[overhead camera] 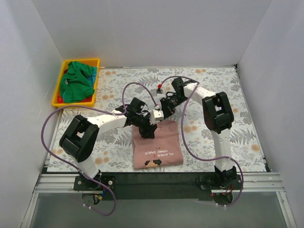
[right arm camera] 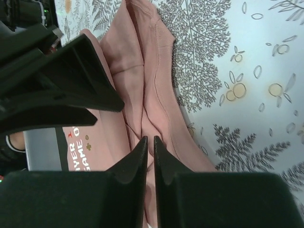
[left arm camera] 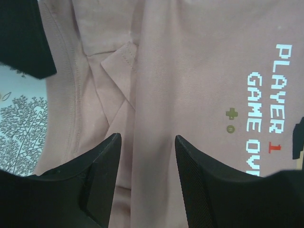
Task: Fold and stack the t-shirts
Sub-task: Fold the tshirt
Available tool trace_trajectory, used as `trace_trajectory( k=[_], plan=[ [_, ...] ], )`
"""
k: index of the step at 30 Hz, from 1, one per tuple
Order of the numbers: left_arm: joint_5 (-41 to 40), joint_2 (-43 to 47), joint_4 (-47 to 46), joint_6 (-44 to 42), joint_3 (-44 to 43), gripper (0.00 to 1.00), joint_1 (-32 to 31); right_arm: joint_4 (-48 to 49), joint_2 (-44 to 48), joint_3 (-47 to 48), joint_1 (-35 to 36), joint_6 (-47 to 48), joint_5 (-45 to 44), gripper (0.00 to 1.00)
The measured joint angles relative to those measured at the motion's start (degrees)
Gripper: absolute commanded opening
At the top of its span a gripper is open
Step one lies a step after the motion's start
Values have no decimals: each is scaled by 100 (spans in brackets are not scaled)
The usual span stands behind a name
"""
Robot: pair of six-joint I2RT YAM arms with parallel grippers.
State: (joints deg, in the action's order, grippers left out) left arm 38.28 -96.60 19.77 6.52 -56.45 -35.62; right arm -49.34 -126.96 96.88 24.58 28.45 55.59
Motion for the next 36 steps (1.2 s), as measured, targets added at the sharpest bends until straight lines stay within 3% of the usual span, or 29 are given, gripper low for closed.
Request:
trace_trajectory(
  k=[2,13,24,36],
  plan=[
    [-48,-116,-61,-2,0,46,-63,15,-109,11,42,-35,109,13],
    [-129,-240,-131,-48,0,0,-216,293,-579,-114,348,-197,291,9],
    [-299,560,4,-321,-17,0,-330,389,-861,-232,297,-363,662,7],
    [-704,461,-251,-935,-184,0,-184,422,-861,-483,297,-313,933,7]
  ],
)
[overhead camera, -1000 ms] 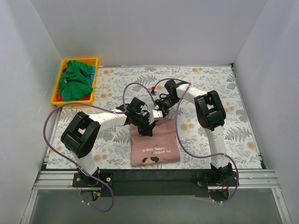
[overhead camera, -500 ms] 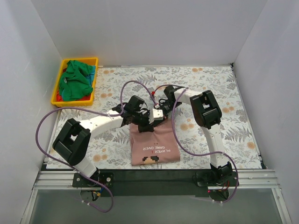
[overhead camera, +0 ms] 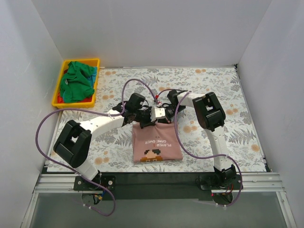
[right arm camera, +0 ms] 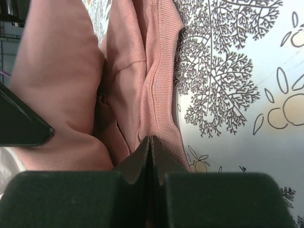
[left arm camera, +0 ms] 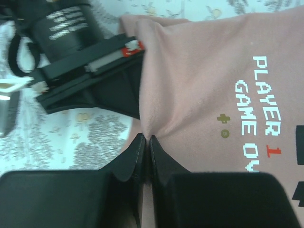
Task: Fold and stack the t-shirts
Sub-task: Fold the tshirt
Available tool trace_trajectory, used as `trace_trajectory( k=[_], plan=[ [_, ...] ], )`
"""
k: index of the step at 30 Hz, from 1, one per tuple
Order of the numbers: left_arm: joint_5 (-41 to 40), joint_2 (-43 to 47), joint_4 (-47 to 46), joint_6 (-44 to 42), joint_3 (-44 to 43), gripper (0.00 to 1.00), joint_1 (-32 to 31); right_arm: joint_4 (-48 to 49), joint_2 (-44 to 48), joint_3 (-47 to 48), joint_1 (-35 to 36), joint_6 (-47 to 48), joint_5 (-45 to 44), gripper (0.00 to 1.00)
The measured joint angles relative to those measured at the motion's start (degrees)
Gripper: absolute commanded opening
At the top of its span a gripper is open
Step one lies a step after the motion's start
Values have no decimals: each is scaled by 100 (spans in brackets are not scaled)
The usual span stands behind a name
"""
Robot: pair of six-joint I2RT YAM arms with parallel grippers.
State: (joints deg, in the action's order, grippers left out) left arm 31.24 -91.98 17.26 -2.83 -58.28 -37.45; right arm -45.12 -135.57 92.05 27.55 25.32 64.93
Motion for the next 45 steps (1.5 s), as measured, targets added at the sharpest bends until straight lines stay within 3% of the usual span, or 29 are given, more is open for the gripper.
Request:
trace_trajectory(
  k=[13,18,25,28,29,34,39,45],
  plan=[
    [-90,-280,-925,-389,-9,0,284,-2,4,-9,0,37,0,10],
    [-107,-437,-1283,-509,210,0,286,-61,146,2,-4,2,-289,20],
    [-170,-501,-1980,-704,804,1,289,-149,927,149,-26,46,-2055,41],
    [-179,-647,-2199,-743,831,11,289,-258,1154,358,-98,92,-2675,46],
    [-181,-675,-2236,-752,831,20,289,-302,1189,470,-140,101,-2830,47],
    [-205,-658,-2157,-651,763,38,326,-638,1215,1014,-588,160,-3139,53],
    [79,-144,-1340,168,319,44,662,-1008,1408,1021,-1231,216,-2922,55],
    [367,802,-540,1773,31,44,1497,-1266,2140,-57,-1421,118,-2295,47]
  ],
)
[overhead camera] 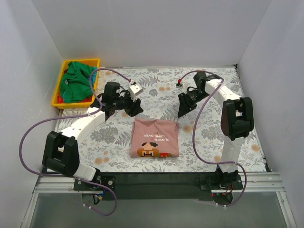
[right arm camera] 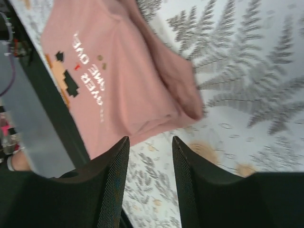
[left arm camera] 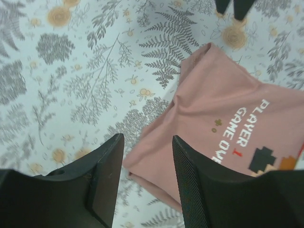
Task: Fold and stack the t-shirts
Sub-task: Fold the tshirt
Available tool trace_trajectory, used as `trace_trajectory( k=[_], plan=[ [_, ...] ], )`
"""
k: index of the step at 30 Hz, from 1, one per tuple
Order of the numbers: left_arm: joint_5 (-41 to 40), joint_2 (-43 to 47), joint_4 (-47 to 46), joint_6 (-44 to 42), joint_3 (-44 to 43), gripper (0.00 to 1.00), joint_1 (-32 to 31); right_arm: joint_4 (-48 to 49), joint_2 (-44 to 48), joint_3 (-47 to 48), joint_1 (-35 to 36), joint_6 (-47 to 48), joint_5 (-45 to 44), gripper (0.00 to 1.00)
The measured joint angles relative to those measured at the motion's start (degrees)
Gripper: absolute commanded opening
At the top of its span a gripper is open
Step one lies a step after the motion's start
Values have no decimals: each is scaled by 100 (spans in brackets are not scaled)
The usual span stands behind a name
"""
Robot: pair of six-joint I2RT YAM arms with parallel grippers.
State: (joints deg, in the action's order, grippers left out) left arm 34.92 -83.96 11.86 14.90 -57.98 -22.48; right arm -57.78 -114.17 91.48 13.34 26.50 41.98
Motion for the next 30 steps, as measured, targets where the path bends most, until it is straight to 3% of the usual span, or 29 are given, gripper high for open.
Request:
trace_trajectory(
  k=[6,12,30],
  plan=[
    [2,31,514,1532,192,44,315,282,131,-927,151,-533,426,46],
    [-96,-350,767,2382,435,44,476,708,131,-1141,188,-955,428,46],
    [-188,-863,831,2992,450,45,625,1001,-162,-1145,531,-1224,260,44]
  ],
)
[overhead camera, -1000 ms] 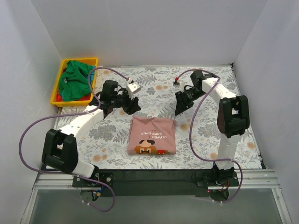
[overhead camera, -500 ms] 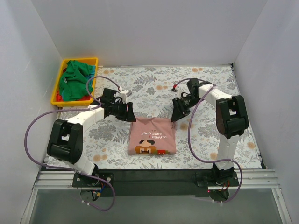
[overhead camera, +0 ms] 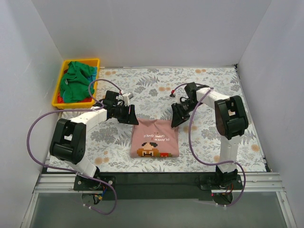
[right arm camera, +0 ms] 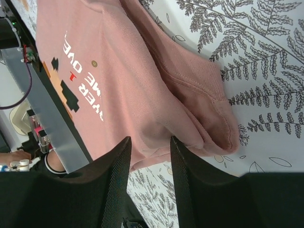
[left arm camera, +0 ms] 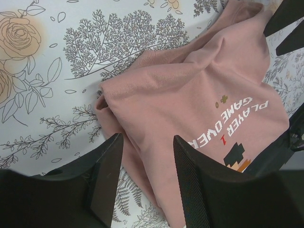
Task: Fold and stack the t-shirts
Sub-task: Fold the tshirt
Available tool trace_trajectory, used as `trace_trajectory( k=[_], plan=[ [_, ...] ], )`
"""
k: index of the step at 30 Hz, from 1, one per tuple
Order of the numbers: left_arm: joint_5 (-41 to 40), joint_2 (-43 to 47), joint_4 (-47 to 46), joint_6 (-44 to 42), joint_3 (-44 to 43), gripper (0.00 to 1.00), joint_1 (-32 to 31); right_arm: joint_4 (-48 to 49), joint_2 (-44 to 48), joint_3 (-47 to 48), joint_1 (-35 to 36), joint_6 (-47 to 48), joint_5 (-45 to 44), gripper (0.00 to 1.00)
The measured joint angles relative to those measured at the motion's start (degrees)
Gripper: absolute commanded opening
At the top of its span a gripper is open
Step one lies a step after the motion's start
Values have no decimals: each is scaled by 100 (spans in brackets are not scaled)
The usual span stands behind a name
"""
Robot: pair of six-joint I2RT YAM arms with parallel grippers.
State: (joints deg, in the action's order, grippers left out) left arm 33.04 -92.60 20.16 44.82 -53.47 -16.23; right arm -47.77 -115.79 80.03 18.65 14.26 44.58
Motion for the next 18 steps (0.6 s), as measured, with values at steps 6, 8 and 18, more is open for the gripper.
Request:
trace_trajectory(
  k=[6,8,18],
  plan=[
    [4,-7,-2,7,52,45,0,24,26,-199,17,-52,-227,44],
    [20,-33,-2,9,61,45,0,22,83,-326,17,-59,-337,46],
    [66,-192,-7,39,63,44,0,20,369,-490,20,-61,-409,48]
  ],
)
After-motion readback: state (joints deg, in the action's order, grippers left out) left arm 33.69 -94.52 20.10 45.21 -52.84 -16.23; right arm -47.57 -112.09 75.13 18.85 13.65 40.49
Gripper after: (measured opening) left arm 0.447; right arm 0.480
